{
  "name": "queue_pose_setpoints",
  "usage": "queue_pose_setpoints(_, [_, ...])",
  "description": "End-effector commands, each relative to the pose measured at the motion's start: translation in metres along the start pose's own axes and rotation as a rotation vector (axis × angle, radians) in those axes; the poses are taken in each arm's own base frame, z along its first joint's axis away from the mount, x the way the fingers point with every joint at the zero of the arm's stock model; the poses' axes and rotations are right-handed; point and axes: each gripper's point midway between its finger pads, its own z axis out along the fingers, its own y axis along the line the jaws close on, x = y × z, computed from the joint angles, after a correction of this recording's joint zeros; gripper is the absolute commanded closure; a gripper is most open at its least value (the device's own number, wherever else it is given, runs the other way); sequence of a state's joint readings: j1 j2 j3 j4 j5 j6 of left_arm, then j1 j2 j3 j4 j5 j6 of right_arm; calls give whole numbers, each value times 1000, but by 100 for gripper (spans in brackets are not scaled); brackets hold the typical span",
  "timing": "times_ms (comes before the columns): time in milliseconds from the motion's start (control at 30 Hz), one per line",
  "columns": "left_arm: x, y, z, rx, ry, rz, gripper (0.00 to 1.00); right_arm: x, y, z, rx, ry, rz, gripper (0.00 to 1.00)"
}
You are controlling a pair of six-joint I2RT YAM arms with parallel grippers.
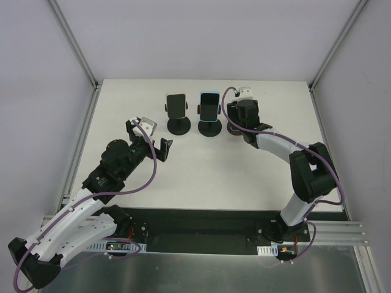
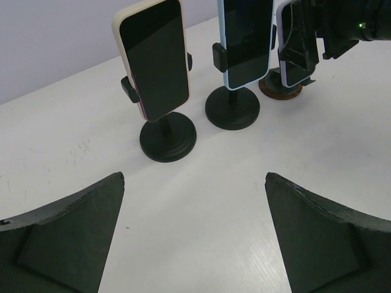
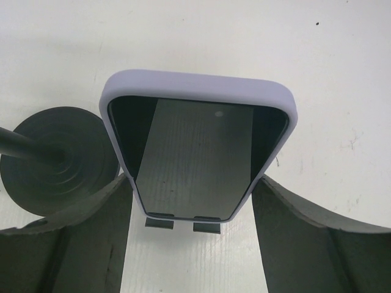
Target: Place the phone on the phone stand
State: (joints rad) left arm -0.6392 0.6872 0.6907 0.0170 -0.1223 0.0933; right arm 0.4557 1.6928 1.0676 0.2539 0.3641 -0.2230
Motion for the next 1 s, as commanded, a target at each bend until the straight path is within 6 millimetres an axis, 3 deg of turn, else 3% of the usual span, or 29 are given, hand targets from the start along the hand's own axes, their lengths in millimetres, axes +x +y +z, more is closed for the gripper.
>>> queue_pose_setpoints(0, [-15,3,-1,-7,-43,-12,3,-44,-4,1,31,-124,74,99])
queue_pose_setpoints(300, [-15,4,0,-10,-42,-11,3,-33,-7,4,47,-94,75,99])
queue_pose_setpoints(467, [-14,3,1,-6,-39,-12,3,-27,-7,3,53,-85,77,94])
queue_pose_setpoints(567, [-13,3,1,-5,-37,-12,3,-27,-8,3,56,-83,77,80])
queue_pose_setpoints(600, [-13,2,1,-3,-36,-10,3,-29,-8,1,52,-89,79,64])
queue_pose_setpoints(767, [-13,2,1,-2,-36,-13,3,-40,-7,-11,24,-109,94,18])
queue_pose_setpoints(800, [-12,2,2,-1,-33,-13,3,-49,-9,-17,20,-128,108,4])
queue_pose_setpoints(933, [-12,0,2,8,-30,-17,3,-66,-9,-37,-7,-139,122,4])
queue_pose_setpoints(967, [-12,0,3,8,-29,-18,3,-81,-12,-47,-13,-162,136,4])
